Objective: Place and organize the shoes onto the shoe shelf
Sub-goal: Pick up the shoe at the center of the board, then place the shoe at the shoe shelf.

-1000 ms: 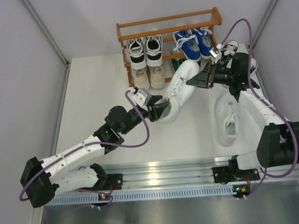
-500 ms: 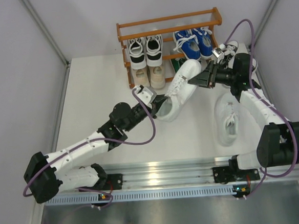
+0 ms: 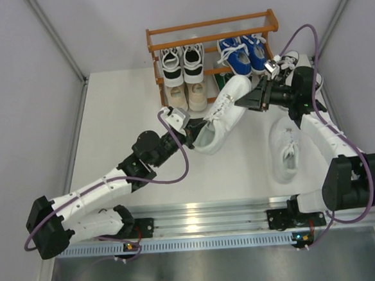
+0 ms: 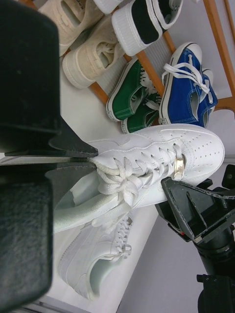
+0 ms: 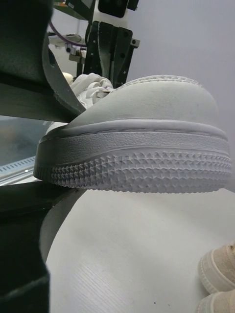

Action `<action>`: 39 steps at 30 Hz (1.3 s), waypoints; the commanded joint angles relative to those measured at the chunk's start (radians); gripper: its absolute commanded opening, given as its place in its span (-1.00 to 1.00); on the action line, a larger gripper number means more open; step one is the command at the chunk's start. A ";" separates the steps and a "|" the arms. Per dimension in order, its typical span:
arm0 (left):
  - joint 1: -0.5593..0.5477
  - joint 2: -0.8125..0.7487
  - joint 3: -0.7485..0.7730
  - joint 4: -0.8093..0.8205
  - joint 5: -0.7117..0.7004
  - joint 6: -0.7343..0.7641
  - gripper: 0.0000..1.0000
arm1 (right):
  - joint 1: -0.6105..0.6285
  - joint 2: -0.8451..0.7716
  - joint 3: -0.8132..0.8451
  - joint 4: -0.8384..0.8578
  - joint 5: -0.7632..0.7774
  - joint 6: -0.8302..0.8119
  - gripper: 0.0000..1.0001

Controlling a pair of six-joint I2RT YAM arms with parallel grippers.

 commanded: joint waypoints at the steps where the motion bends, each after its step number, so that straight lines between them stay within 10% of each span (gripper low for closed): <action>1: -0.001 -0.043 0.003 0.077 -0.009 -0.045 -1.00 | -0.002 -0.054 0.019 0.096 -0.041 0.026 -0.09; 12: -0.001 -0.054 0.028 0.030 -0.019 -0.056 -1.00 | -0.016 -0.075 0.052 -0.017 -0.036 -0.092 0.99; 39: 0.002 -0.073 0.215 -0.102 -0.133 -0.026 -1.00 | -0.169 -0.167 0.028 -0.231 0.001 -0.359 0.99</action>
